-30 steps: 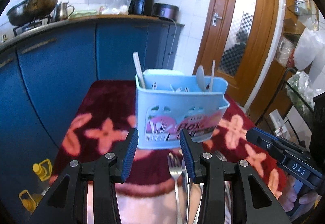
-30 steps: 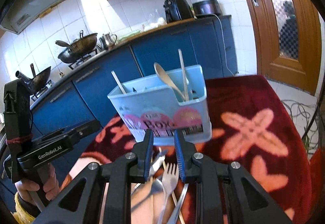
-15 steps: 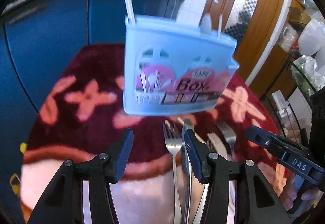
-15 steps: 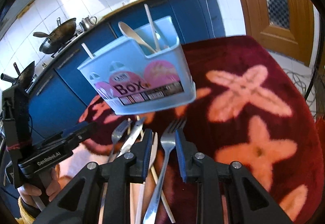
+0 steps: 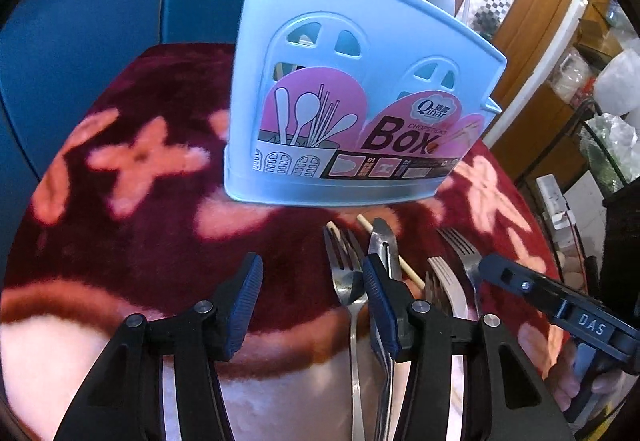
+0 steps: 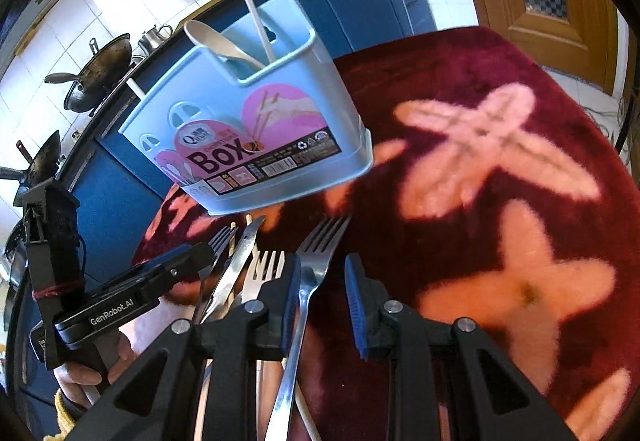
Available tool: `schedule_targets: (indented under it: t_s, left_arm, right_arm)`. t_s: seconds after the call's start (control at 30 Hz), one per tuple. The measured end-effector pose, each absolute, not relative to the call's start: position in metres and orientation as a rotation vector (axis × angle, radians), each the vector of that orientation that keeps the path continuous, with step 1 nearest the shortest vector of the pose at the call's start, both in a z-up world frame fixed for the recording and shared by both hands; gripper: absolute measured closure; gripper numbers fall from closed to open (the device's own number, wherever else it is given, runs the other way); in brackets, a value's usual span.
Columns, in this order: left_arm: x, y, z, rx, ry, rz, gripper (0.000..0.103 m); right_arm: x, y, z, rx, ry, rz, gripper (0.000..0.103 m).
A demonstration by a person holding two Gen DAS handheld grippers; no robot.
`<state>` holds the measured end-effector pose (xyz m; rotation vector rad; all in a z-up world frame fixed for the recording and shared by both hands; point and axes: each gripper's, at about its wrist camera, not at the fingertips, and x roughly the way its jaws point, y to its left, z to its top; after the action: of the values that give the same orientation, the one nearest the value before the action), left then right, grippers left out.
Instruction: Organize utensils
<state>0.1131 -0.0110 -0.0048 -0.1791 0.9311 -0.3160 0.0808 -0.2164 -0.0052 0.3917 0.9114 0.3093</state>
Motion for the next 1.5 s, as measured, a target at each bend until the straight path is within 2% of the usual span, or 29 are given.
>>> schedule_targets:
  t_s: [0.1,0.2,0.27,0.47,0.87,1.5]
  left_arm:
    - [0.114,-0.012,-0.005,-0.186,0.932,-0.343,0.057]
    - [0.115,-0.016,-0.007,-0.204,0.941,-0.386,0.074]
    - [0.115,-0.018,-0.008,-0.219,0.95,-0.421,0.089]
    - [0.112,-0.022,-0.007,-0.229,0.943,-0.458,0.096]
    - [0.098,-0.005,0.013,-0.288,0.874,-0.458,0.099]
    - [0.054,0.015,0.059,-0.325,0.689,-0.477,0.101]
  right_arm:
    - [0.085,-0.217,-0.008,0.406,0.925,0.318,0.077]
    - [0.088,-0.216,-0.008,0.416,0.93,0.327,0.077]
    - [0.091,-0.215,-0.008,0.418,0.935,0.334,0.077]
    - [0.101,-0.213,-0.009,0.445,0.965,0.372,0.083]
    - [0.107,-0.215,-0.014,0.556,1.015,0.456,0.094]
    - [0.033,-0.213,0.056,0.531,0.733,0.522,0.098]
